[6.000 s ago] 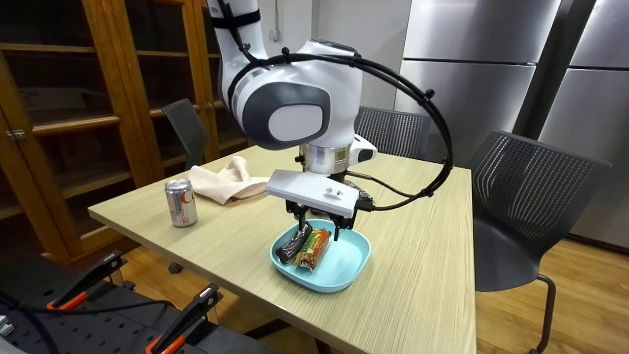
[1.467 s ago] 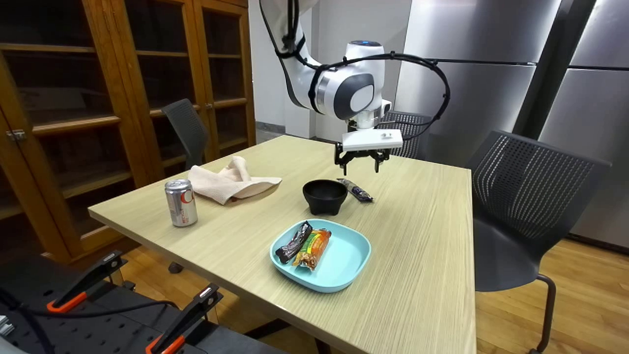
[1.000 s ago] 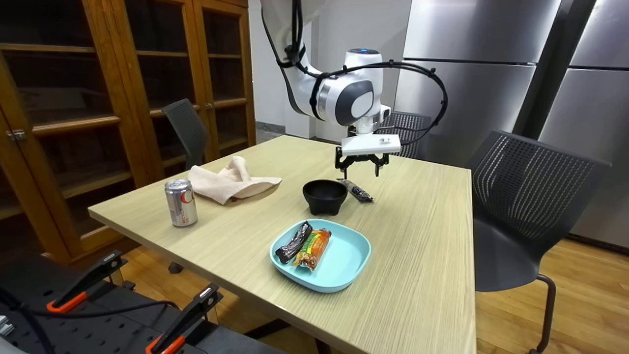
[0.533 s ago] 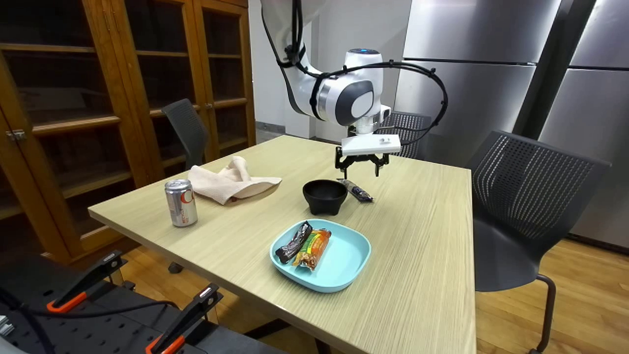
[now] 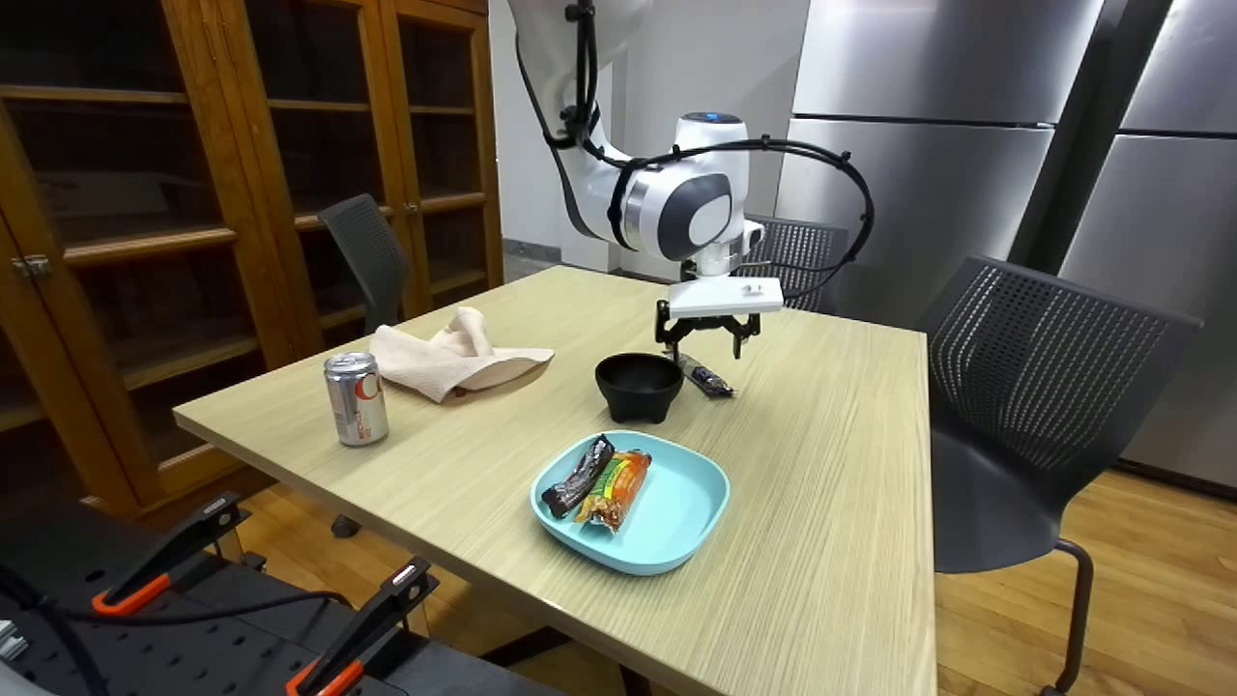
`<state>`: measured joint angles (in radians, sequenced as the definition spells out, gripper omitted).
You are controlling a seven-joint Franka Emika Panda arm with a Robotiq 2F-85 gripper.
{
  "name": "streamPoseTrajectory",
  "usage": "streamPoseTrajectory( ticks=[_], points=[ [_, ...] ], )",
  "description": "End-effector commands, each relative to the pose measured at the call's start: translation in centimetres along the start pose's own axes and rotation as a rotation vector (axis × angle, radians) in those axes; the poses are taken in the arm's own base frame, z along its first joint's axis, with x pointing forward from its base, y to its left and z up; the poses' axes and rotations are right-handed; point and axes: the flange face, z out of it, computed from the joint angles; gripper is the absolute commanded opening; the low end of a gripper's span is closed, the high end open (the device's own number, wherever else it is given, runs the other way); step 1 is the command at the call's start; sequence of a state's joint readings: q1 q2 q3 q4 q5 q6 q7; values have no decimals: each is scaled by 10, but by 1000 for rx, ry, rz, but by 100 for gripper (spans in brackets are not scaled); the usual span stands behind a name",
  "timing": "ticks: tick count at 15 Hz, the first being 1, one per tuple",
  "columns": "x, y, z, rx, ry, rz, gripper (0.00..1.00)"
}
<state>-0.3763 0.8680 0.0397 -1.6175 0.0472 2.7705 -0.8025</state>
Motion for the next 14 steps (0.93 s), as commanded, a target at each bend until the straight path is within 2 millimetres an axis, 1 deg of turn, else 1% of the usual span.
streamPoseTrajectory(
  ticks=[1, 8, 14],
  points=[
    [12, 4, 6, -2, -24, 4, 100],
    [24, 8, 19, 37, -63, -20, 100],
    [30, 12, 29, 53, -87, -22, 100]
  ],
)
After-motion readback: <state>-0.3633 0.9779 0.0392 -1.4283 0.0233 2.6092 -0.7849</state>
